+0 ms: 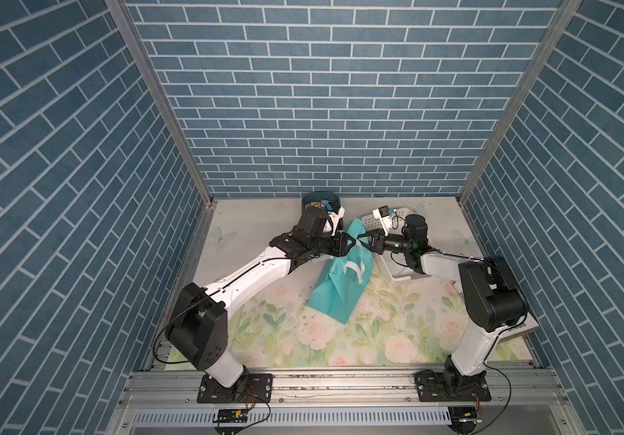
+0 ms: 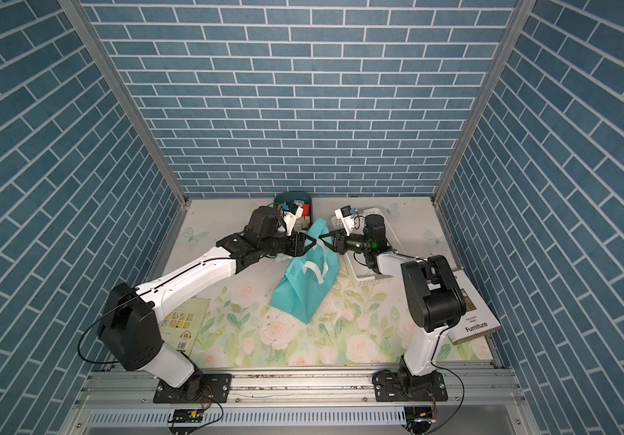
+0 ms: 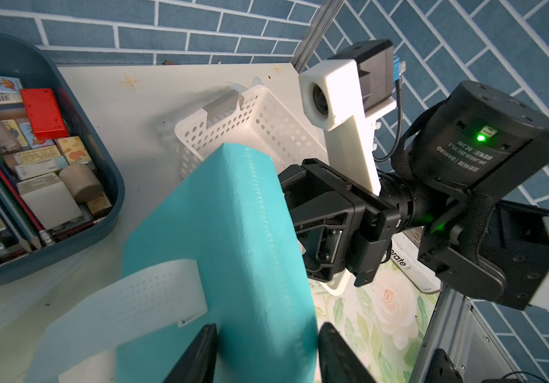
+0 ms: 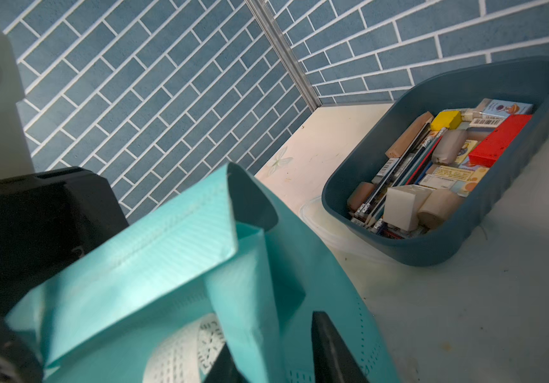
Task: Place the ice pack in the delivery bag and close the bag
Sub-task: Seal the delivery bag at the center of the board.
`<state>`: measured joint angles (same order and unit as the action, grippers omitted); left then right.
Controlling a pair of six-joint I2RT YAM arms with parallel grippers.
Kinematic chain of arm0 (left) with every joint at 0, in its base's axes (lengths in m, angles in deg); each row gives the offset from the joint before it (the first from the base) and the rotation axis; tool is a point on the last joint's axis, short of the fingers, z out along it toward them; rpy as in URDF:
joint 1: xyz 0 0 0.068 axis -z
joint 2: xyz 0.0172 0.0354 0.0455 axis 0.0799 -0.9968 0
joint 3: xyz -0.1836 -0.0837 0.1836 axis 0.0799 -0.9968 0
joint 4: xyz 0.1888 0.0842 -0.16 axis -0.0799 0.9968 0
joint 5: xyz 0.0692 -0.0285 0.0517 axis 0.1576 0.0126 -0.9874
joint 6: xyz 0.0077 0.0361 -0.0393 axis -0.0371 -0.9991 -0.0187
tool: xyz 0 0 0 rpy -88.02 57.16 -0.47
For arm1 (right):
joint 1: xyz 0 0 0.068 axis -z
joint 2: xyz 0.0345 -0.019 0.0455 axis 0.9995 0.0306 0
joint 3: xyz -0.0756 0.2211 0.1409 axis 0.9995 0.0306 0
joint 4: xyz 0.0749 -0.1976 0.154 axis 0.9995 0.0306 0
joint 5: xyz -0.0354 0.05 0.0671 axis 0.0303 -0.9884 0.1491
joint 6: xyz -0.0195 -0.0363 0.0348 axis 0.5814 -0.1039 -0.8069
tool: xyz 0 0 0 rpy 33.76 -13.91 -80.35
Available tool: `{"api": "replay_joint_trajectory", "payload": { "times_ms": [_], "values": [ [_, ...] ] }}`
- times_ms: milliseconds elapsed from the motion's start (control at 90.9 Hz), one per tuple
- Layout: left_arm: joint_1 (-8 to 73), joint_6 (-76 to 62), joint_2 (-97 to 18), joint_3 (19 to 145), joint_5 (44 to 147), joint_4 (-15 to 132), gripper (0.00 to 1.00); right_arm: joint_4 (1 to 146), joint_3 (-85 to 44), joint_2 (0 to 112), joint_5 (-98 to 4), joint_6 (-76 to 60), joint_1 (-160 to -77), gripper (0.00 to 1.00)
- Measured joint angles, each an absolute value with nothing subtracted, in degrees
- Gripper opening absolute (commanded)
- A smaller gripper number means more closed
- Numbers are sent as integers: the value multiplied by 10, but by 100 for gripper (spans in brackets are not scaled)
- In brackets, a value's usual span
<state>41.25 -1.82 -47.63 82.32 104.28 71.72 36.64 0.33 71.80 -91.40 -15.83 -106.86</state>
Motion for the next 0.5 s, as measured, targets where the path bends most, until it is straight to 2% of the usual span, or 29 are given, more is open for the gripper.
{"api": "replay_joint_trajectory", "payload": {
  "times_ms": [231, 495],
  "values": [
    [412, -19, -479, 823, 1065, 713, 56, 367, 2, 718, -914, -158, -1069, 33],
    [410, -11, -473, 828, 1053, 717, 73, 367, -1, 718, -914, -158, -1068, 33]
  ]
}}
